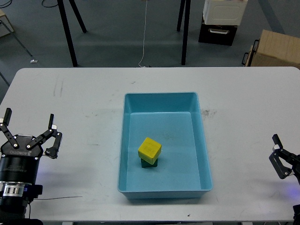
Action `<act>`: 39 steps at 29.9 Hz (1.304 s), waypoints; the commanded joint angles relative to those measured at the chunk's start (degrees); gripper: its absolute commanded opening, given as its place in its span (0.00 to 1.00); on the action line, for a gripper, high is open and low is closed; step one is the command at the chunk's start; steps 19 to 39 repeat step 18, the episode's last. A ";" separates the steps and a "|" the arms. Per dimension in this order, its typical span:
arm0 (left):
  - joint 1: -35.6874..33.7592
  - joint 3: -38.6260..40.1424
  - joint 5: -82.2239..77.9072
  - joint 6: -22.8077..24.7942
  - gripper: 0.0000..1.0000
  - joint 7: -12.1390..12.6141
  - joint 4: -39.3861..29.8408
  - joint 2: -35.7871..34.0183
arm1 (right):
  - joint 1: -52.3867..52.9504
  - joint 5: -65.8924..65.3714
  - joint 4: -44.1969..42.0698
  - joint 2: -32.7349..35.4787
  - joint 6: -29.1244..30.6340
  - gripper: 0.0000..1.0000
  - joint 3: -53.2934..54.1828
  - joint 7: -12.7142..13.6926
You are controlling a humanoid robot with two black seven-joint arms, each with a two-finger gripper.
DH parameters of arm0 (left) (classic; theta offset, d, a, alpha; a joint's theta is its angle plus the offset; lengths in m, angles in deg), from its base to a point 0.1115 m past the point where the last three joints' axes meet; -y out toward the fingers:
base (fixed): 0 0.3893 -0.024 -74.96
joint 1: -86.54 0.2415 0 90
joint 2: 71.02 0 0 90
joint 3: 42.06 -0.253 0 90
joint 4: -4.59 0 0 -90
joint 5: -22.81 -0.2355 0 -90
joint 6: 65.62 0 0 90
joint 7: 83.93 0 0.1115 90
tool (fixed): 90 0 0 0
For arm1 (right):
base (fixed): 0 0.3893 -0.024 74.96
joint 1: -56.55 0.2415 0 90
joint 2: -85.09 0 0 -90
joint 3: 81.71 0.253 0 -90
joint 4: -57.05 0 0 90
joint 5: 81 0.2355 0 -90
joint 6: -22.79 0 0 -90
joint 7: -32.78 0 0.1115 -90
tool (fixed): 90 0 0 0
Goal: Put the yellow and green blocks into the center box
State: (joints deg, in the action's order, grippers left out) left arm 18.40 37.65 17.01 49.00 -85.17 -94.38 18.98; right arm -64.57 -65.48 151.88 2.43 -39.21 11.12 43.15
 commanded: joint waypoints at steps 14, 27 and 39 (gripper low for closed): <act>0.47 -0.87 0.26 0.87 1.00 -0.17 0.01 0.00 | -1.05 -0.14 -0.43 -1.19 0.00 0.99 1.56 -0.35; 0.47 -1.05 0.26 0.87 1.00 -0.17 0.01 0.00 | -1.05 -0.14 -0.35 -1.28 0.00 0.99 1.47 -0.35; 0.47 -1.05 0.26 0.87 1.00 -0.17 0.01 0.00 | -1.05 -0.14 -0.35 -1.28 0.00 0.99 1.47 -0.35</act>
